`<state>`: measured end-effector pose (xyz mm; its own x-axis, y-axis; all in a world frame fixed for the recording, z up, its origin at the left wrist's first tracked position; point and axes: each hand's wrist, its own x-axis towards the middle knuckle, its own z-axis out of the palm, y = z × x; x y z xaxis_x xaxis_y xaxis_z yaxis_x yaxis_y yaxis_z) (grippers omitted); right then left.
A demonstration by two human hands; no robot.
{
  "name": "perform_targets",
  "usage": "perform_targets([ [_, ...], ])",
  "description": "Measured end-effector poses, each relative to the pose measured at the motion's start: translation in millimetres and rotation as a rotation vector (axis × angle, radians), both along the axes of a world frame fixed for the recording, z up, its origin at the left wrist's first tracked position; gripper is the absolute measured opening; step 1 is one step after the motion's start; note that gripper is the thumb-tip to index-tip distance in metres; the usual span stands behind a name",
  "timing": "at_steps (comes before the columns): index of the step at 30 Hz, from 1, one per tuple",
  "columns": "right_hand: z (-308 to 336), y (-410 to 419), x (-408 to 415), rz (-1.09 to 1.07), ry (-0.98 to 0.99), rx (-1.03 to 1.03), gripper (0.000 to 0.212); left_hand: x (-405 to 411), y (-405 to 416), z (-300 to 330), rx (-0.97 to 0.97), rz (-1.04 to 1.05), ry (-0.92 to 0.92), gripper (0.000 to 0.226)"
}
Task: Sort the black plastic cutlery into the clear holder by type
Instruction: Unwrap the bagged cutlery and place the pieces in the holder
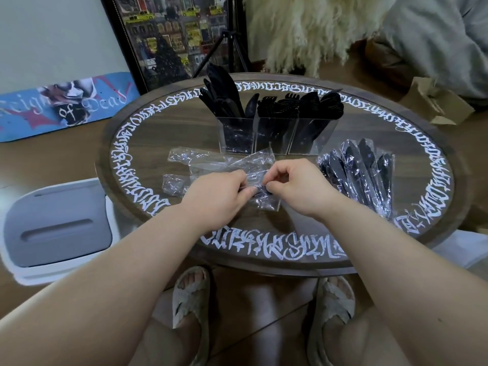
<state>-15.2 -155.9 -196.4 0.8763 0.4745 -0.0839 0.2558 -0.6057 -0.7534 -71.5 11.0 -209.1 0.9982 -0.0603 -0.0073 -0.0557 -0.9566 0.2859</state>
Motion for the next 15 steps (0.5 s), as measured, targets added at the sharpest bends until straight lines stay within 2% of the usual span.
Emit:
perform_targets([
  [10,-0.3,1.2,-8.8,0.045,-0.088,-0.052,0.013,-5.8,1.5,3.4,-0.02,-0.016,-0.007,0.031],
  [15,0.3,2.4,-7.9,-0.005,-0.089,-0.035,0.016,-3.0,1.4,2.5,-0.019,0.017,0.01,0.029],
])
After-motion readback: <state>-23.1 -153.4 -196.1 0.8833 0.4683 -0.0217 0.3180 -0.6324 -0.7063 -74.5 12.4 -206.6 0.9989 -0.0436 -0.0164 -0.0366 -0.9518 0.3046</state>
